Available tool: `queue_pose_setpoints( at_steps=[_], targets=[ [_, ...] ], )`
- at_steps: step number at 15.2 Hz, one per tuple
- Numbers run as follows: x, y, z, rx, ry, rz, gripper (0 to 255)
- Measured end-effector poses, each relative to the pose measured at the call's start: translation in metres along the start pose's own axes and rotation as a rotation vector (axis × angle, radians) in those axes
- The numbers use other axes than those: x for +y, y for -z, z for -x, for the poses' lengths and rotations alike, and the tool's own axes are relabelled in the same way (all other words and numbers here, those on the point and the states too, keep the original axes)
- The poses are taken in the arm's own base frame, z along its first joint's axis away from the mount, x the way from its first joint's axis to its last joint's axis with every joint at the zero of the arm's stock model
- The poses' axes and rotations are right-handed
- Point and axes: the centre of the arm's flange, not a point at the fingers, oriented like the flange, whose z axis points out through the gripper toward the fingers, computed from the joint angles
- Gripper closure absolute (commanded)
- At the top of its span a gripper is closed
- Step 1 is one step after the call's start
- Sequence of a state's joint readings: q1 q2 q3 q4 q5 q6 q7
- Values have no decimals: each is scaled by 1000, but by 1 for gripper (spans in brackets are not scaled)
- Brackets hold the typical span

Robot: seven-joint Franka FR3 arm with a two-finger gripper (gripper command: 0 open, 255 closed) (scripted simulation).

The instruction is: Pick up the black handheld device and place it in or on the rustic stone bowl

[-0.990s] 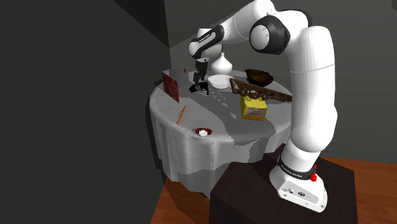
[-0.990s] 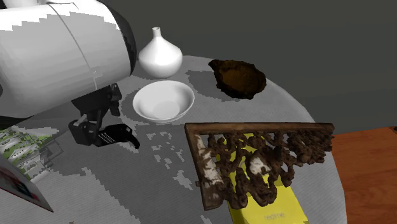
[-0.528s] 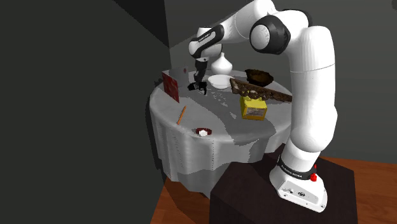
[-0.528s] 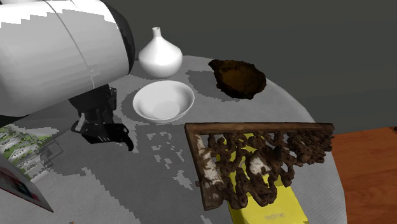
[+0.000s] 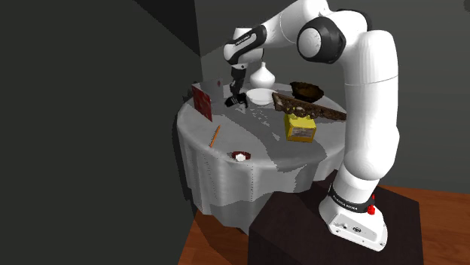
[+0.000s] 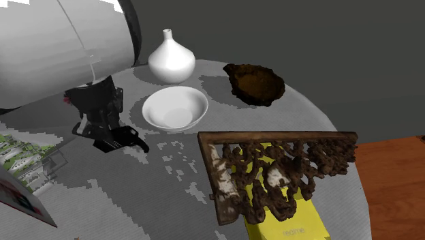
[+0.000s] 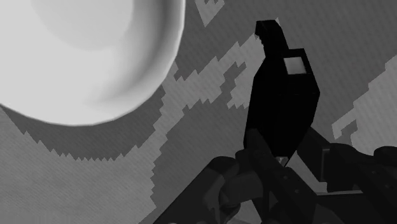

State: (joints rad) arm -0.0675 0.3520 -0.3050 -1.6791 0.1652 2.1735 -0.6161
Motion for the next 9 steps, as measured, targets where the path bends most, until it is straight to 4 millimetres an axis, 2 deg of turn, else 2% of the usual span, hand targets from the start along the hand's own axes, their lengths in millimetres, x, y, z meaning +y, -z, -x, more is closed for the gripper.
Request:
queue_pose_setpoints(
  at_steps=[9],
  targets=[
    [2, 45, -6, 0, 0, 0, 255]
  ],
)
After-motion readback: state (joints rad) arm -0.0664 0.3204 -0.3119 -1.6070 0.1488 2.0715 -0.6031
